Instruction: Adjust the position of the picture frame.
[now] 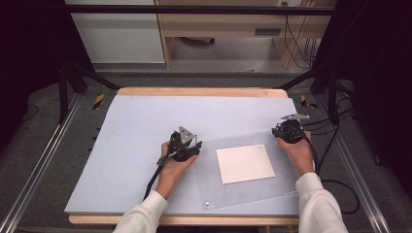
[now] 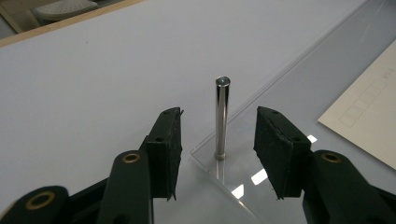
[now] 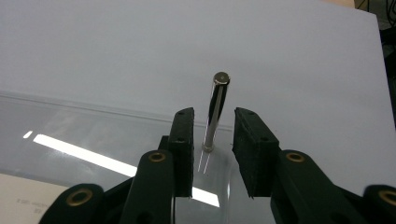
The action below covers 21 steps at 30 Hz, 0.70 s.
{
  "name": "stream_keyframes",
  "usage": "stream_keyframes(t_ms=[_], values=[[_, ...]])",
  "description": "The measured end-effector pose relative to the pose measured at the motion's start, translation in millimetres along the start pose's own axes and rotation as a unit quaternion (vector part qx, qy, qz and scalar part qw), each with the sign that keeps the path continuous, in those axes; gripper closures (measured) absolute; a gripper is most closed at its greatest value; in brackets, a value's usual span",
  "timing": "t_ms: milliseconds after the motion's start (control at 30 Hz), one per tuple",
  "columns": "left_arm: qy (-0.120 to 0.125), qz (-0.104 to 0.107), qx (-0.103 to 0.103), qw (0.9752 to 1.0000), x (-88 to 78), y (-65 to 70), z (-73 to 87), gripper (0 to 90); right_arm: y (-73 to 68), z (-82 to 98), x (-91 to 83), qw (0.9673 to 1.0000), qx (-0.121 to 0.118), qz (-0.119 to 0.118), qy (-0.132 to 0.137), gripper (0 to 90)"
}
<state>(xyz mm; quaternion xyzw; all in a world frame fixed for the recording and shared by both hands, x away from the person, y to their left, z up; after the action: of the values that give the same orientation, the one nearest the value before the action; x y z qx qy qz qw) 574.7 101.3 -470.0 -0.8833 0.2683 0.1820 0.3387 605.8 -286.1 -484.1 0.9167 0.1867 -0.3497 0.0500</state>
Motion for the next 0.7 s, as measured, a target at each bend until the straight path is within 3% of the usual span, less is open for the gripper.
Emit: stream_keyframes(t_ms=[300, 500, 700], values=[[0.005, -0.003, -0.007, 1.0000, -0.6, 1.5, 1.4, 54.2, -0.3, -0.2, 7.2, 1.0000, 0.000, -0.004, -0.005, 84.7], [0.007, 0.000, -0.023, 0.9997, 3.0, 4.3, 3.0, 63.4, 1.4, 0.2, 7.4, 0.9999, 0.001, -0.010, -0.003, 85.4], [0.002, 0.018, -0.008, 0.9998, 10.0, 1.5, 5.9, 72.1, 1.6, 0.2, 7.3, 0.9999, 0.002, -0.011, -0.004, 85.4]])
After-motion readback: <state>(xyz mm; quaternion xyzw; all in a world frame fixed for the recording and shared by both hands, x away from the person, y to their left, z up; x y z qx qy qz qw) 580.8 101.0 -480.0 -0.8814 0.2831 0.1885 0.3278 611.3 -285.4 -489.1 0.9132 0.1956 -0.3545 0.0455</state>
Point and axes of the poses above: each handheld gripper's, and its own axes: x roughly forward along the jaws, z roughly out of its underside, y roughly to its right, the point moved 3 cm from there along x, roughly forward along the jaws, and after that the axes turned 7 degrees about -z, right-handed, at the moved point
